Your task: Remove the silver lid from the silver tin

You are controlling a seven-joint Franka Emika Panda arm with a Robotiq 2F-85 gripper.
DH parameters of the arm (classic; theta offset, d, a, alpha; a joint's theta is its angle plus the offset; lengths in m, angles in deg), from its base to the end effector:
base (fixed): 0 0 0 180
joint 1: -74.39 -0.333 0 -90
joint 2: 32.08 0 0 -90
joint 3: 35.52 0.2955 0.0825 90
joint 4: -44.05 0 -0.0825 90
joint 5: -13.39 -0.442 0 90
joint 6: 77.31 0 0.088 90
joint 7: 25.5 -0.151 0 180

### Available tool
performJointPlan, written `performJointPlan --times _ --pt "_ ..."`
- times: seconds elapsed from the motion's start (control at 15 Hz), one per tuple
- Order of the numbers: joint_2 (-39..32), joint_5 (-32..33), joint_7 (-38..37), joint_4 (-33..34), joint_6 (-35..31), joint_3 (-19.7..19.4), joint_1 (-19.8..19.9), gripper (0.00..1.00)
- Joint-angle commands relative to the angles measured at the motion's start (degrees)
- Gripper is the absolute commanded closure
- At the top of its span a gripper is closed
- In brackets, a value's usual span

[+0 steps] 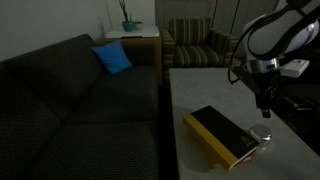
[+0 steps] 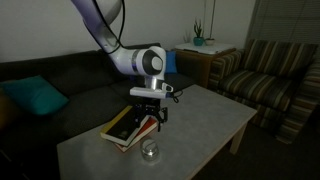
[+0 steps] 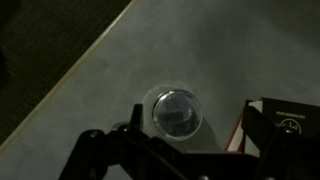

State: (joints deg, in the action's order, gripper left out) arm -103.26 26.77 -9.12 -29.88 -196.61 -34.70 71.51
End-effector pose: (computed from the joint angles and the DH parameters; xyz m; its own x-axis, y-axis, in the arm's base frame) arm 0.6421 0.0211 -0.1382 0.7772 0.4325 -0.4571 0.4817 -0.8763 -0.0101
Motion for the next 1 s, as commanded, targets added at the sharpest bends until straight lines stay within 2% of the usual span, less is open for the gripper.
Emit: performJointPlan --times 0.0,0.2,0.4,0.47,0.67,0.93 --pt "-3.7 0.3 0.1 3.8 -1.1 -0.5 0.1 0.0" --pt "-7.1 0.4 0.3 7.3 -1.2 -0.8 0.1 0.0" --pt "-10.6 2.0 2.9 11.0 1.9 -1.5 -0.8 0.0" --pt "-7.8 0.7 1.1 7.2 0.0 -0.5 -0.1 0.0" --pt "-10.0 1.4 1.7 9.1 0.1 -0.8 -0.4 0.0" --pt "-10.0 1.3 1.1 8.4 -4.6 -0.3 -0.5 0.0"
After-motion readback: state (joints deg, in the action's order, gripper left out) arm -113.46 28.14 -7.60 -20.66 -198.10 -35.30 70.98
